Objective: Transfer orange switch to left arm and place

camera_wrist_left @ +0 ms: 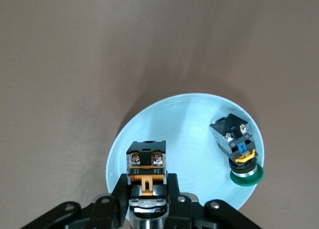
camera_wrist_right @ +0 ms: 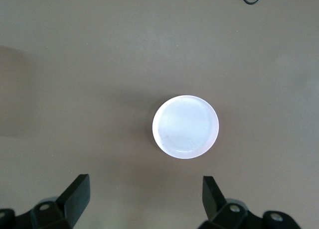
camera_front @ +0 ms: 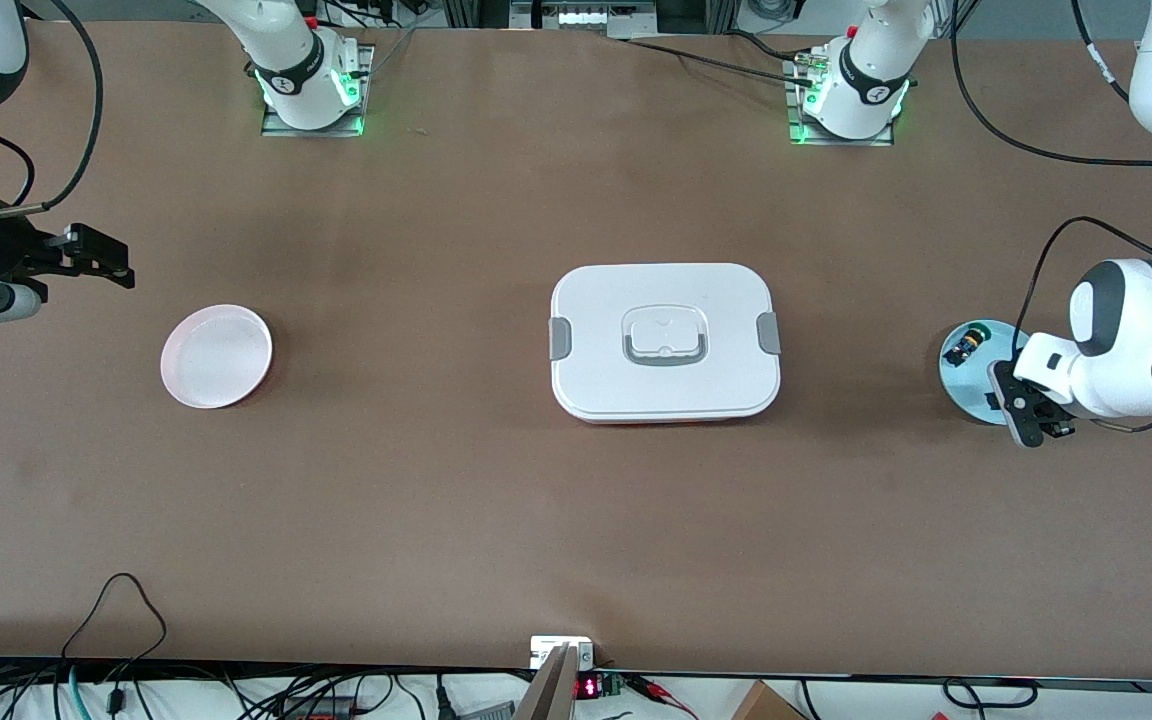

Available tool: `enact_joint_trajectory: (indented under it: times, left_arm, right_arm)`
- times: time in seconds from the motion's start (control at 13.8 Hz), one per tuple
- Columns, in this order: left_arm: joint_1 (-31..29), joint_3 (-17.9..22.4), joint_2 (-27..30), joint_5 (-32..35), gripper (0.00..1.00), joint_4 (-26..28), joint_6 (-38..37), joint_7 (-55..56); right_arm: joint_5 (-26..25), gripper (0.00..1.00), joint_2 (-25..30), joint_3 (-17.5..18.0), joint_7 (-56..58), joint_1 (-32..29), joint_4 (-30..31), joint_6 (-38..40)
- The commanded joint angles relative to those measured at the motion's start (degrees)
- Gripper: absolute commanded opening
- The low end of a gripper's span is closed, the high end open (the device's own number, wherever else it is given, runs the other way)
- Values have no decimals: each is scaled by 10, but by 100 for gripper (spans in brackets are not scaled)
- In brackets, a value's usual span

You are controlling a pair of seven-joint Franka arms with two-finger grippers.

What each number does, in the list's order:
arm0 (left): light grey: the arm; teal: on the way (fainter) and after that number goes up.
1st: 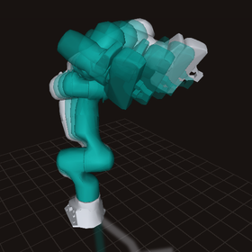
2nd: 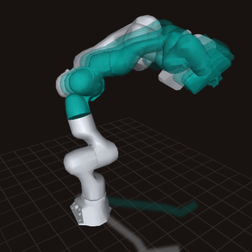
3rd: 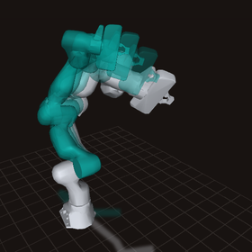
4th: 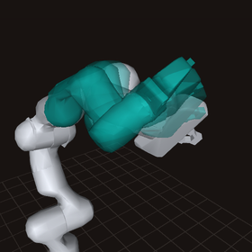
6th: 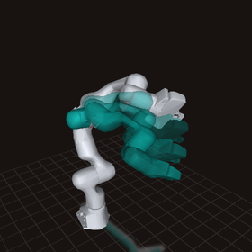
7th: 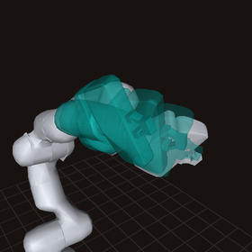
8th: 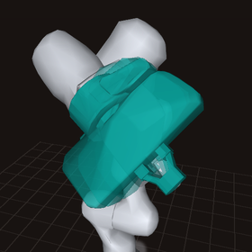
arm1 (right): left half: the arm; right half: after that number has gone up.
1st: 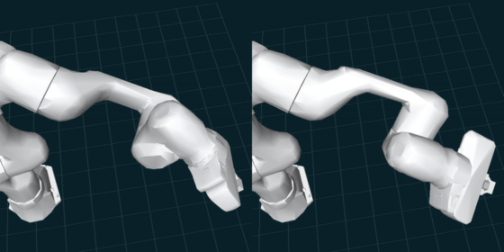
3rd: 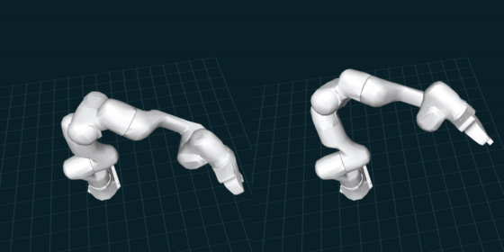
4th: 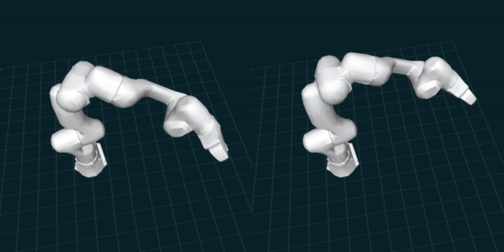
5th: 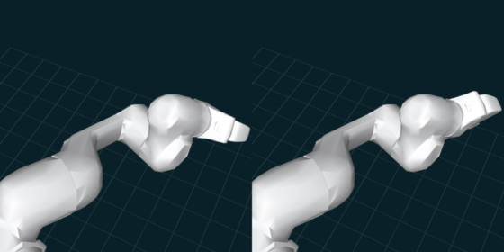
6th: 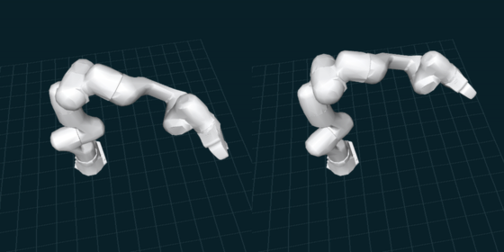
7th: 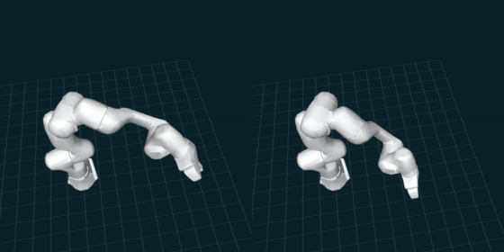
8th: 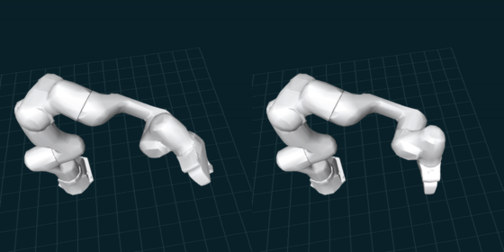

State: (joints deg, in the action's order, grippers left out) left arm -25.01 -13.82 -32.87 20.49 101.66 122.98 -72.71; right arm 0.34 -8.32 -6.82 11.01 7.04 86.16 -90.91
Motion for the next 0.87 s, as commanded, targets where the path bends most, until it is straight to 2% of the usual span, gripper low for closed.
enact_joint_trajectory:
  times: [0.0, 0.43, 0.51, 0.8]
  left_arm:
    - [-19, -8, 13, 15, 100, 25, 19, -16]
    - [-17, -17, 43, 8, 100, 22, -4, -11]
    - [-19, -30, 52, 4, 100, 16, -14, -6]
    - [-16, -52, 97, -57, 100, -29, -155, 126]
  right_arm:
    - [-5, 100, 0, 2, -12, -1, -6, -1]
    - [-9, 100, 1, 2, -8, 1, -6, -13]
    - [-8, 100, 1, 2, -6, 1, -6, -13]
    - [-6, 100, 1, 2, -11, 1, -6, -10]
